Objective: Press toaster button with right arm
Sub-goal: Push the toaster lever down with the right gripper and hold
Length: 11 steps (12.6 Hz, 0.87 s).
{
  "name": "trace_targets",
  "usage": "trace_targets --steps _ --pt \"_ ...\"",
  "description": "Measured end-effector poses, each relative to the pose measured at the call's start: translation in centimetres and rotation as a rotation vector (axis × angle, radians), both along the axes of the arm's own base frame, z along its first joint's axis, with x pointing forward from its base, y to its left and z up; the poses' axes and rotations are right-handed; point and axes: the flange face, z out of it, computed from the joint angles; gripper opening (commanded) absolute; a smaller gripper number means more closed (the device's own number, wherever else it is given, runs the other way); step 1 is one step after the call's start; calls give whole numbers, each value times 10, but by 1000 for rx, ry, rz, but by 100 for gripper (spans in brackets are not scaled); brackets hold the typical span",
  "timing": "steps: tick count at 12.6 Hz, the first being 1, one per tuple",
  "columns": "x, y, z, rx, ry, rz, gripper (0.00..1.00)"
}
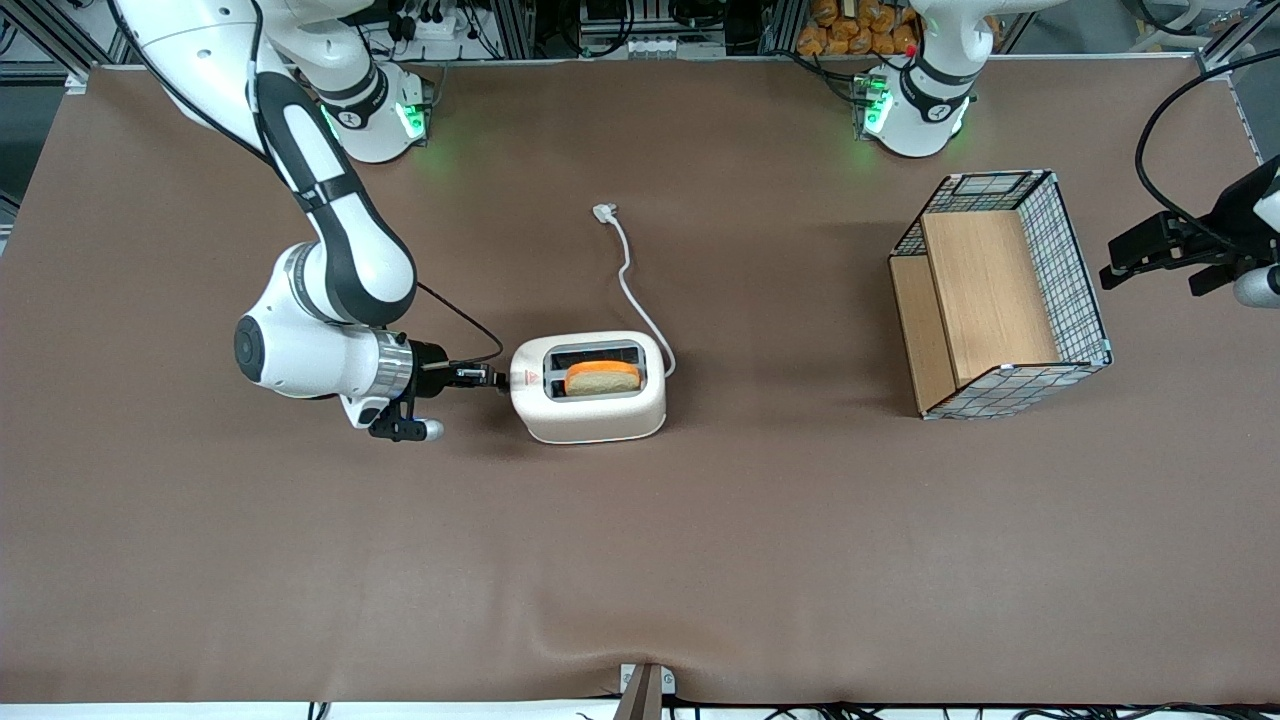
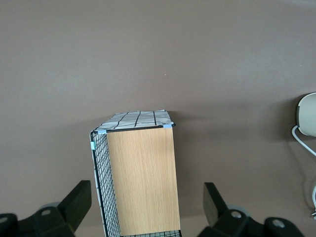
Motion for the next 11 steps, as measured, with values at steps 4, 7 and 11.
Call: trace_targets --steps 4,7,11 --pt "0 1 -5 -4 0 -4 0" --pt "0 1 -13 -10 1 -8 0" --pt "0 3 -26 -22 -1 -16 0"
